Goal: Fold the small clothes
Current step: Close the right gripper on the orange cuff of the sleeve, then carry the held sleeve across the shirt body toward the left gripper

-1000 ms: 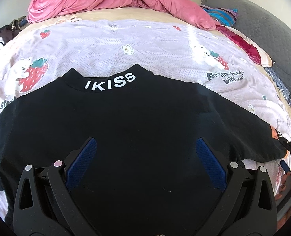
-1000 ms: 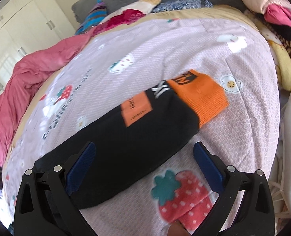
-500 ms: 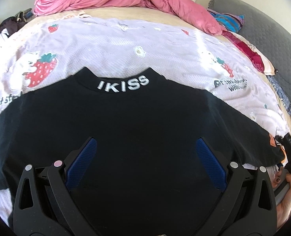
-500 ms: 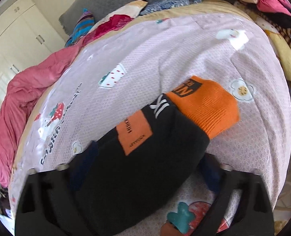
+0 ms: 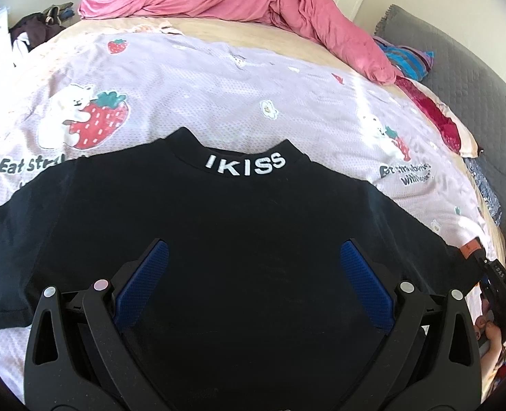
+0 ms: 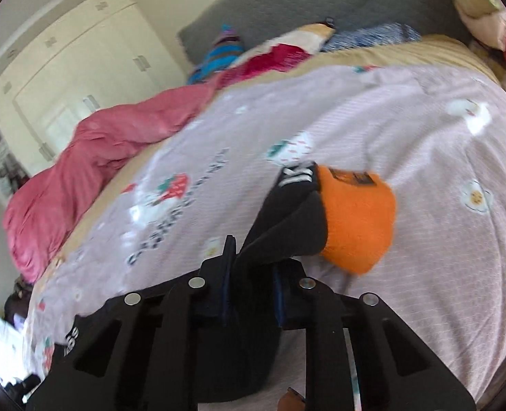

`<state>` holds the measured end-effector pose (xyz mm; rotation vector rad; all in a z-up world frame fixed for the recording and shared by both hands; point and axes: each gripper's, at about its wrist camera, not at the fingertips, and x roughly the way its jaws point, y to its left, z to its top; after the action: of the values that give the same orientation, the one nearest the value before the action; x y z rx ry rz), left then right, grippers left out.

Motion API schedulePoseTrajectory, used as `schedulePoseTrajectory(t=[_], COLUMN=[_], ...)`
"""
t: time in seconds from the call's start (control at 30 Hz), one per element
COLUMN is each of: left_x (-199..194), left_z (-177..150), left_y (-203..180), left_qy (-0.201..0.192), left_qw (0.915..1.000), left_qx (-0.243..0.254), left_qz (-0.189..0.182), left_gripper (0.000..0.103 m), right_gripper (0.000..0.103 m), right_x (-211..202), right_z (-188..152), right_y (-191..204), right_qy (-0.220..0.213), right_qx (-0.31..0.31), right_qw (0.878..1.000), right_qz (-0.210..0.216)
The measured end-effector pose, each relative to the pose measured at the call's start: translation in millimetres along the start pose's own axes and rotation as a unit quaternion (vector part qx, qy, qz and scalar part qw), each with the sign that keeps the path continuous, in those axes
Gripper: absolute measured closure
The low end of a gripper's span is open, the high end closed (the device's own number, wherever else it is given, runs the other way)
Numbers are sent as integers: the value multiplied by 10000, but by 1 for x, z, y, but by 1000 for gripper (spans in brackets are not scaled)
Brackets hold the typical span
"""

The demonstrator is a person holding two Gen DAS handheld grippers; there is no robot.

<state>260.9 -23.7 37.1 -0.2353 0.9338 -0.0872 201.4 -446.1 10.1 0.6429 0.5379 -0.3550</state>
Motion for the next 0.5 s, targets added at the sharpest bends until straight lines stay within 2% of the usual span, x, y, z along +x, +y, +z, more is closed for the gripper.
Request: schedulePoseTrajectory(t=[0.2, 0.5], left_x=[-6, -17], left_z=[1, 2], left_y=[11, 31], left_qy=[-14, -76], left_qw=[10000, 9995], left_qx=[-96, -259], left_qz=[1, -141], left_gripper=[8, 8], right_gripper=[86, 86], right_x=[-8, -26], right_z=[-3, -24], right_y=[31, 89], right_qy=[-16, 41], right_qx=[-512, -1469], right_qw=[9968, 9790], right_qz=[612, 1415])
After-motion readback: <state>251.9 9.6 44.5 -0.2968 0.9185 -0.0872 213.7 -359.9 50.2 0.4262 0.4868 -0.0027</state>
